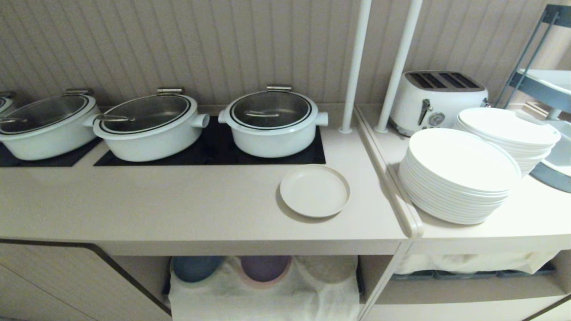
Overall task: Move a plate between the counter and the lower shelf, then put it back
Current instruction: Pick up the plate
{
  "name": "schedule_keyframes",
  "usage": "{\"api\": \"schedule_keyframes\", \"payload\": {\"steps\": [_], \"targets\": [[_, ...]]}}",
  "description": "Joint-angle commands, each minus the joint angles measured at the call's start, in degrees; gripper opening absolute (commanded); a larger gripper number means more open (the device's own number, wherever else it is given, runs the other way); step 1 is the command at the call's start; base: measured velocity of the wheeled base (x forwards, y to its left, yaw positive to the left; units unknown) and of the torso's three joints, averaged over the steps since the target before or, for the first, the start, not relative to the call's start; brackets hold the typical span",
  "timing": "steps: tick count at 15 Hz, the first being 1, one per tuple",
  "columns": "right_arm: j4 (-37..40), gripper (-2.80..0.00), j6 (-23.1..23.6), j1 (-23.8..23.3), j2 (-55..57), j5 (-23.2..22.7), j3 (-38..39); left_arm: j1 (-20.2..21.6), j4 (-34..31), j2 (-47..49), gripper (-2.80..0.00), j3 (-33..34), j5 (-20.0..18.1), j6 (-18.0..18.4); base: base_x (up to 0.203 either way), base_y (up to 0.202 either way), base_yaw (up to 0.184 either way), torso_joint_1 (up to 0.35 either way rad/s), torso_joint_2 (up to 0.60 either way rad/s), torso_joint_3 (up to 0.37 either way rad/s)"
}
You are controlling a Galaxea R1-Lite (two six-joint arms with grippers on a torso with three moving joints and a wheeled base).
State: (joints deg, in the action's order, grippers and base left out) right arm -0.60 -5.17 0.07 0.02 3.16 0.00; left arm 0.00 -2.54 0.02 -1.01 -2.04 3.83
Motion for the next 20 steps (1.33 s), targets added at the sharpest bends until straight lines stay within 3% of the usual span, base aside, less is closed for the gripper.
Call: {"api": "schedule_keyframes", "payload": {"steps": [1, 13, 20], "targets": [[0.0, -2.8, 0.0, 0.0, 0.0, 0.0, 0.0, 0.0, 0.0, 0.0, -2.8, 0.0, 0.0, 0.0, 0.0, 0.0, 0.0, 0.0, 0.0, 0.0], [0.0, -2.8, 0.0, 0.0, 0.0, 0.0, 0.0, 0.0, 0.1, 0.0, -2.8, 0.0, 0.5, -0.5, -0.001, -0.005, 0.0, 0.0, 0.0, 0.0], [0.0, -2.8, 0.0, 0.0, 0.0, 0.0, 0.0, 0.0, 0.0, 0.0, -2.8, 0.0, 0.5, -0.9, -0.001, -0.18, -0.002, 0.003, 0.0, 0.004]]}}
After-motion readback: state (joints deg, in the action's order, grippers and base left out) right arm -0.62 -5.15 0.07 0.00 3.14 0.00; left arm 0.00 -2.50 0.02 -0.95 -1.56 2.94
